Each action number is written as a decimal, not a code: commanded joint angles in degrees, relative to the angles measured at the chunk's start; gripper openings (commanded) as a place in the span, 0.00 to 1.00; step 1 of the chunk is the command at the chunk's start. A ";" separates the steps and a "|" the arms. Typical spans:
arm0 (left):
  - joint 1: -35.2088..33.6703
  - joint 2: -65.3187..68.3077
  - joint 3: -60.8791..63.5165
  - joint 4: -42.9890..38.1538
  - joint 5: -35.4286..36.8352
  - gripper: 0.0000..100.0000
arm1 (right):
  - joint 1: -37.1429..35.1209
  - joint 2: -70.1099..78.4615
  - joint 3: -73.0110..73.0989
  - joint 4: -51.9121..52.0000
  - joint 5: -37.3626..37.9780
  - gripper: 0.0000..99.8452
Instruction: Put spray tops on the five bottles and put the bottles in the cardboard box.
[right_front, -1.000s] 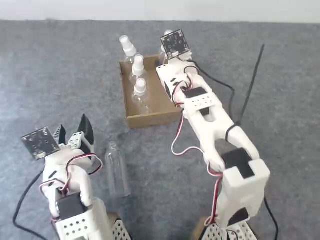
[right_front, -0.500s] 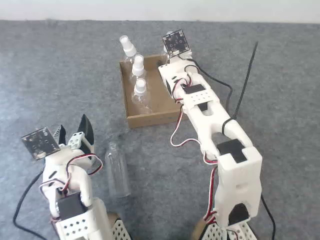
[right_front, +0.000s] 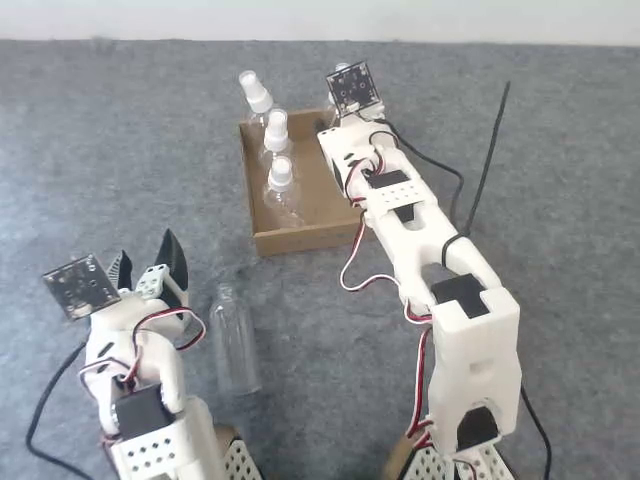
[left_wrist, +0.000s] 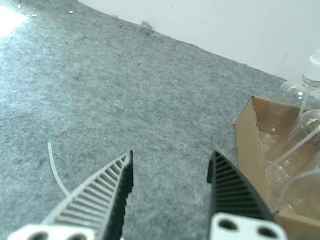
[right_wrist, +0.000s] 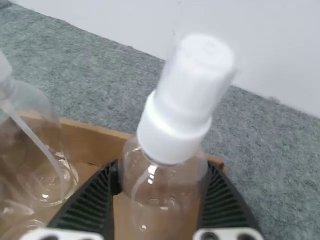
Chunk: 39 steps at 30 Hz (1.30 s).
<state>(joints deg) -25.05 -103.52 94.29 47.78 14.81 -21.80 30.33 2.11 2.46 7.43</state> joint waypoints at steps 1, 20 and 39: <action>-0.35 -0.88 -0.48 -1.76 -0.44 0.23 | 0.84 -1.98 -2.37 -1.54 0.26 0.05; -0.35 -0.88 -0.48 -1.76 -0.44 0.23 | 0.84 -2.07 -2.11 0.66 0.35 0.27; -0.35 -0.88 -0.48 -1.76 -0.44 0.23 | 0.66 -10.33 3.52 6.02 0.35 0.28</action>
<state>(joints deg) -25.05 -103.52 94.29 47.78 14.81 -21.80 25.41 5.98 8.00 7.43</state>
